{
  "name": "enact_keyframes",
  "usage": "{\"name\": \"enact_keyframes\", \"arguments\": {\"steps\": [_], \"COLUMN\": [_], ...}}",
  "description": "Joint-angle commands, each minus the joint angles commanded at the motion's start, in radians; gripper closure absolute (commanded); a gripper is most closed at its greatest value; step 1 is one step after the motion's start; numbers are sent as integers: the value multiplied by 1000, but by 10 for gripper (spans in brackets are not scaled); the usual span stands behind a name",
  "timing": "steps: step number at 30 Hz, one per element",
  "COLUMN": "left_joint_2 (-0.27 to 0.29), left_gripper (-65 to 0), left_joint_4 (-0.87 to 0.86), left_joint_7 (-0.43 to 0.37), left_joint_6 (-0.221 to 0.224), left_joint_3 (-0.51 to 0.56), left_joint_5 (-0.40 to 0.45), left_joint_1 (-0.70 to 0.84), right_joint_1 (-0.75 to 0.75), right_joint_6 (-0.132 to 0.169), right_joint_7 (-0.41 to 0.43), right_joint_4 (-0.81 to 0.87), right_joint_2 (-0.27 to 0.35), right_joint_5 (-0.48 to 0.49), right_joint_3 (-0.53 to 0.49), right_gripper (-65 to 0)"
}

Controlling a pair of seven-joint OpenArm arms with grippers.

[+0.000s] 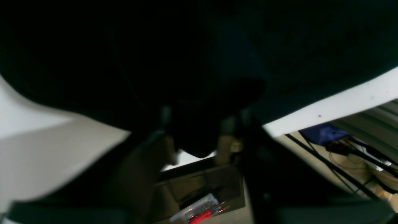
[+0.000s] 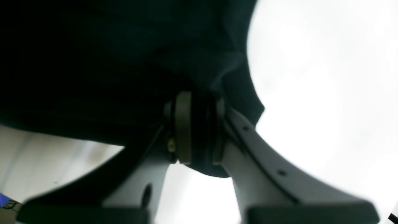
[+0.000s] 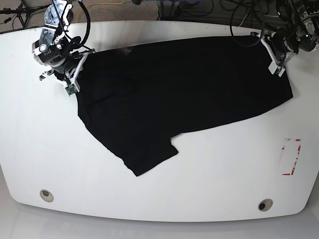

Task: Fold the T-shirt properly
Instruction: 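Release the shirt with the left gripper and reposition it on the edge, then drag the shirt edge with both grippers to straighten it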

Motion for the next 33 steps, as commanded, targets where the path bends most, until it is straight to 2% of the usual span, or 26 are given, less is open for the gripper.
{"name": "enact_keyframes", "arguments": {"steps": [4, 9, 12, 16, 23, 25, 30, 33], "left_joint_2": [-6, -74, -114, -170, -190, -190, -190, -196], "left_gripper": [-96, -99, -113, -150, -217, -233, -260, -301], "left_joint_4": [0, 0, 0, 0, 0, 0, 0, 0], "left_joint_7": [5, 5, 6, 6, 6, 6, 6, 6], "left_joint_6": [0, 0, 0, 0, 0, 0, 0, 0], "left_joint_3": [-57, -80, -80, -80, -78, -78, -83, -86], "left_joint_5": [-3, -6, -38, -98, -160, -163, -164, -172], "left_joint_1": [3, 3, 14, 34, 35, 35, 31, 28], "right_joint_1": [0, 0, 0, 0, -12, -3, 43, 48], "right_joint_6": [0, 0, 0, 0, 0, 0, 0, 0], "right_joint_7": [2, 2, 3, 34, 29, -6, -69, -74], "right_joint_4": [-2, -21, -54, -81, -2, 44, 55, 49], "right_joint_2": [0, 2, 5, 3, -18, -61, -112, -143], "right_joint_5": [-2, -2, -3, -3, 9, 8, 17, 52], "right_joint_3": [6, 6, 6, 6, 3, 5, 3, 5], "right_gripper": [-92, -92, -92, -92, -106, -163, -335, -374]}}
